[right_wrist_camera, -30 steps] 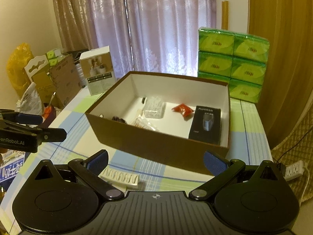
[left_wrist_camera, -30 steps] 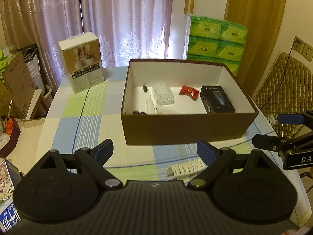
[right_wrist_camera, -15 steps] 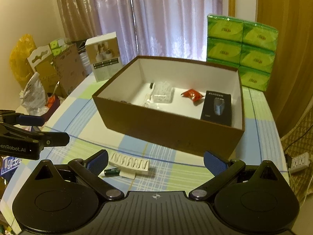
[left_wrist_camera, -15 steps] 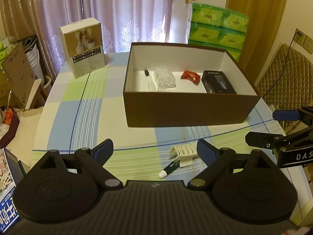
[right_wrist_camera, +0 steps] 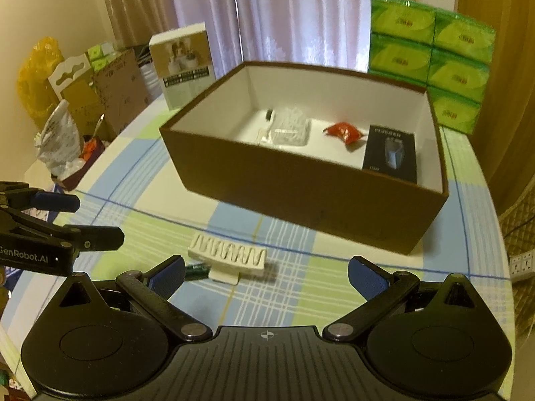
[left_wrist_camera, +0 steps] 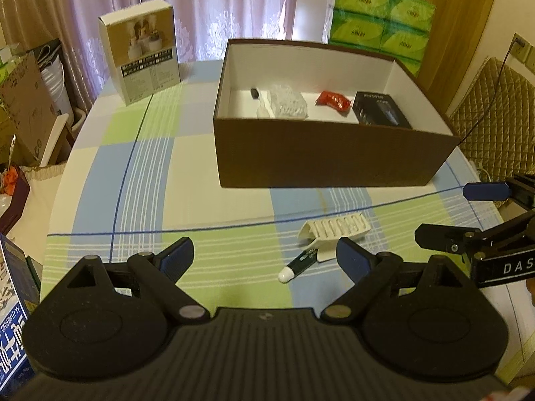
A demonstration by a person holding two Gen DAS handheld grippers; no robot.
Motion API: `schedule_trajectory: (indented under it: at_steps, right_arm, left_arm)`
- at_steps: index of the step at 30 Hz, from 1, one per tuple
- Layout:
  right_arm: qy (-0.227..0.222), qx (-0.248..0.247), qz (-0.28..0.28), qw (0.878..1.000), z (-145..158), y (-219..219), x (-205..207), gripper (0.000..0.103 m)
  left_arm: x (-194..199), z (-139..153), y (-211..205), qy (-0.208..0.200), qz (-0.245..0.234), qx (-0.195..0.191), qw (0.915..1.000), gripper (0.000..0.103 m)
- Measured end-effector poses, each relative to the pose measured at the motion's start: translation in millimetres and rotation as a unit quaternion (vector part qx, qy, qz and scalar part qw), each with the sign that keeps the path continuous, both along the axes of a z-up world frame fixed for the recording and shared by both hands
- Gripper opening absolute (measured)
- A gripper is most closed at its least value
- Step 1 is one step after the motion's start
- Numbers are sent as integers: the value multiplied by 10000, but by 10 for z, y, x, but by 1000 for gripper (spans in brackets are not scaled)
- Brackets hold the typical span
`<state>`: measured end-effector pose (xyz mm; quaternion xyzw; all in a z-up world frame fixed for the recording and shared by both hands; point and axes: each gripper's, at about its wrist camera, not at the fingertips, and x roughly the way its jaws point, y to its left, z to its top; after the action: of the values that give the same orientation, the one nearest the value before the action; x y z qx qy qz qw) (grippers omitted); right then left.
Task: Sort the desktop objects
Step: 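Withdraw both tools from the box toward the white holder and lip gel, then grasp the green lip gel tube with the left tool while the right tool approaches the white holder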
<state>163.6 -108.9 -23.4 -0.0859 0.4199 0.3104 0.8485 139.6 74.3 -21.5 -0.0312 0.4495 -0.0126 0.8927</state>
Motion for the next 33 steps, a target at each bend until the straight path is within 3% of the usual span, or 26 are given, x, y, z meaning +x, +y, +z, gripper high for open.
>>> schedule_trajectory:
  at_steps: [16,27,31,33]
  right_arm:
    - [448,-279,82,9986,-428,42,152,101]
    - [750,-397,-197,9962,-609,-124,234,101]
    - [809,-413,-338,9953,-644,-226,237,101]
    - [827,-421,-380,9950,-656,-261,231,101]
  left_arm:
    - [191,-492,-61,441,-342,67,9984,86]
    - [411,-937,-324,629,-1251,260,9898,54]
    - [462,-1051,-382,677,-1430,422,9865,20]
    - [457,-1074,-366,707,-1452,384,9861,17]
